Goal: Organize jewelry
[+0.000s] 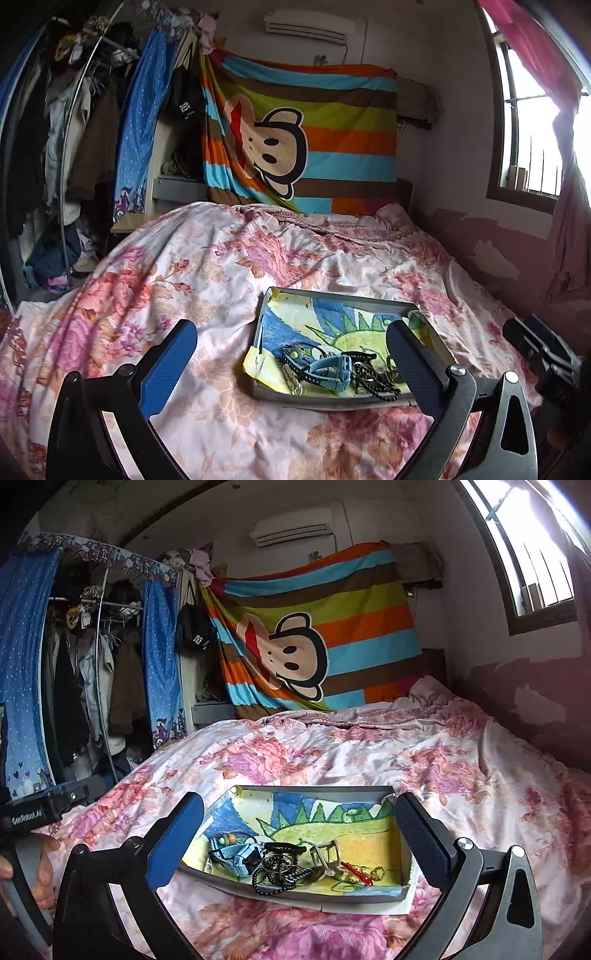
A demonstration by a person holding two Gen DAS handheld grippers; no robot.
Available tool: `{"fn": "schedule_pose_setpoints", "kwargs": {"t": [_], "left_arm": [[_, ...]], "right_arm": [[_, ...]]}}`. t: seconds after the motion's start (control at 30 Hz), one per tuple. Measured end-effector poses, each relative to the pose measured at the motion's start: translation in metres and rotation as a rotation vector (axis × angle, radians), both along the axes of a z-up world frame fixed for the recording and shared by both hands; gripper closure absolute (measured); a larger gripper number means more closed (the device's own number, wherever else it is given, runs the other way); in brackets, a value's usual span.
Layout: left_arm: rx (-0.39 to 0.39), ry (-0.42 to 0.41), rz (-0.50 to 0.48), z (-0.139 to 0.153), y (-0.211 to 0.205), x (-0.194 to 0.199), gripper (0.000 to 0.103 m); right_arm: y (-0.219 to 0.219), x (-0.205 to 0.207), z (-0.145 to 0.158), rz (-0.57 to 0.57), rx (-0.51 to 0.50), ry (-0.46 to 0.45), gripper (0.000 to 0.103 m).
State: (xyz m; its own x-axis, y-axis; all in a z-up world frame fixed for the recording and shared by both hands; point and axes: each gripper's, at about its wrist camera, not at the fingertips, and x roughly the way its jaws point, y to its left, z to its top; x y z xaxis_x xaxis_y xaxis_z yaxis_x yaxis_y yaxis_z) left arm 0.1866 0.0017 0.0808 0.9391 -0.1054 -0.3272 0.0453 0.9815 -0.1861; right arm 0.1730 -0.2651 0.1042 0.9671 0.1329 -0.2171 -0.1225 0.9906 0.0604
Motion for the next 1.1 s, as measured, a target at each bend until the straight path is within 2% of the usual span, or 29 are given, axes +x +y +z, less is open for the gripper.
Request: {"fn": "schedule_pose_setpoints", "kwargs": {"t": [0.2, 0.4, 0.6, 0.77, 0.93, 1.1], "left_arm": [[0.019, -0.025, -0.017, 0.001, -0.003, -0.044, 0.0], [0.075, -0.039, -0.015, -0.01, -0.012, -0.072, 0.0], [0.082, -0.037, -0.002, -0.034, -0.01, -0.081, 0.0], [0.088, -0.003, -0.005, -0.052, -0.007, -0.078, 0.0], [0.101, -0.012, 0.007, -0.057, -0.008, -0.081, 0.0], [0.111, 0.018, 0.004, -0.062, -0.009, -0.078, 0.0]], "right_arm": [[0.006, -0.056, 0.002, 0.002, -0.049, -0.052, 0.001], [0.013, -0.089, -0.006, 0.014, -0.062, -0.037, 0.001], [0.011, -0.091, -0.031, -0.021, -0.051, 0.003, 0.001], [0.005, -0.087, -0.052, -0.053, -0.064, 0.031, 0.001], [-0.002, -0.083, -0.059, -0.088, -0.07, 0.047, 0.001], [-0.006, -0.081, -0.06, -0.107, -0.065, 0.05, 0.001]]}}
